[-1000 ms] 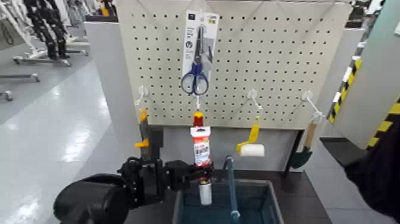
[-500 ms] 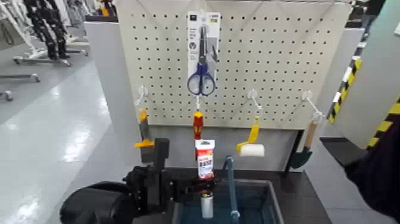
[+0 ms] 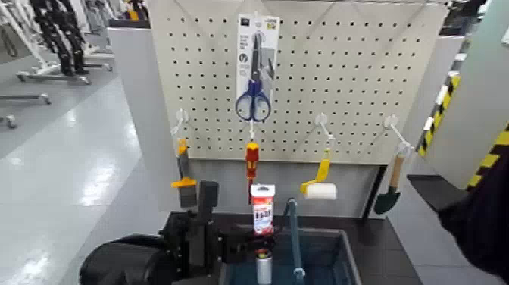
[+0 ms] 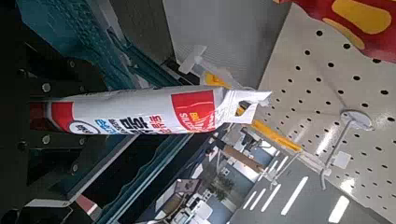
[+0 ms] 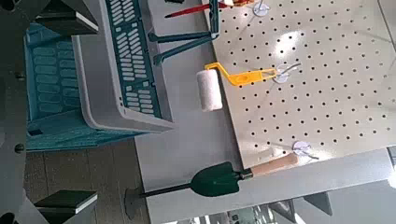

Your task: Put the red glue tube into the crate.

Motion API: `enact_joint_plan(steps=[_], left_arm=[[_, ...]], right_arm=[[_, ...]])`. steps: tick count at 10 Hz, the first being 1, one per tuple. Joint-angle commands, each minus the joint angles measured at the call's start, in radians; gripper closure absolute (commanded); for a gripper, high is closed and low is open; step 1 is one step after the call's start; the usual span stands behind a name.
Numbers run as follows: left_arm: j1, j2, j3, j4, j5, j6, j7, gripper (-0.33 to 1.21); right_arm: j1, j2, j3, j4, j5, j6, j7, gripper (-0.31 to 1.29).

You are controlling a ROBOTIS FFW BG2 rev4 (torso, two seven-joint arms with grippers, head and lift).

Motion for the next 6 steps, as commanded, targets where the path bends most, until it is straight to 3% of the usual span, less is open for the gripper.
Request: enact_joint_plan(steps=[1,2,6], left_arm=[[0.002,0.0,0.006,0.002,-0.002,0.008,-0.008,-0.07],[0.002,0.0,0.006,0.0,-0.002,0.008,-0.01,-0.23],[0.0,-0.002,0.007,-0.003,-0.005,0.005,-0.01,-0.22]], right_arm=[[0.0,0.123,0.0,0.0,0.0,0.0,0.0,0.06],[0.0,0.123,0.0,0.0,0.0,0.0,0.0,0.06],[0.0,0.123,0.0,0.0,0.0,0.0,0.0,0.06]])
